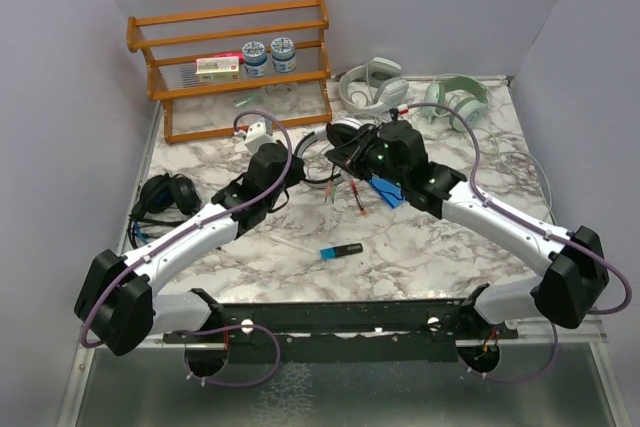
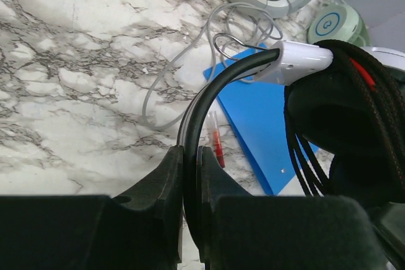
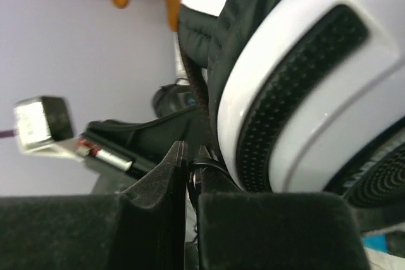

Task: Wrap the headphones
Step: Wrap the headphones cable around the headphones, then place the headphones at the center of the board.

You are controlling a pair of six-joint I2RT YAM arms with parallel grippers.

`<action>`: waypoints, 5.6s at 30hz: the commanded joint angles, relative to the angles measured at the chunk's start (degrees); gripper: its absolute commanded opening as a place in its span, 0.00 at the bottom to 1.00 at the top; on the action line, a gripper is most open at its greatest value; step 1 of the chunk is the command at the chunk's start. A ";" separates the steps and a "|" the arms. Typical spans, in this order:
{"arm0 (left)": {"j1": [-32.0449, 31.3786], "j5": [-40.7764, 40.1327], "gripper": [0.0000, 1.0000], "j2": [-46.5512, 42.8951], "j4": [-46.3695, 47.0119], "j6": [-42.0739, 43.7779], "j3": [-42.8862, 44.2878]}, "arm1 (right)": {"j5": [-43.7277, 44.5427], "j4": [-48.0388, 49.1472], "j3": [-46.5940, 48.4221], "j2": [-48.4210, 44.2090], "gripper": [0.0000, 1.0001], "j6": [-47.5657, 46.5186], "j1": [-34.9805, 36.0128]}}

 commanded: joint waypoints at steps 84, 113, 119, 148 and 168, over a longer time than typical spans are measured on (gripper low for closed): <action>-5.80 12.35 0.00 14.83 13.70 15.03 -4.35 | 4.83 -17.25 -0.14 12.13 0.29 -33.84 6.63; 22.27 22.34 0.00 -1.76 -0.16 7.46 -6.56 | 13.40 -15.53 0.71 -13.49 0.50 -48.03 6.65; 29.97 14.63 0.00 -1.55 -4.81 4.82 -5.08 | 12.14 -14.74 -2.21 -16.23 0.50 -46.47 6.63; 53.21 30.69 0.00 4.20 2.04 -2.33 -3.12 | 9.89 -17.74 -5.02 -22.04 0.51 -46.25 6.64; 53.22 28.90 0.00 -0.02 -12.43 -2.74 6.83 | -0.57 13.41 1.34 10.38 0.99 -60.75 2.75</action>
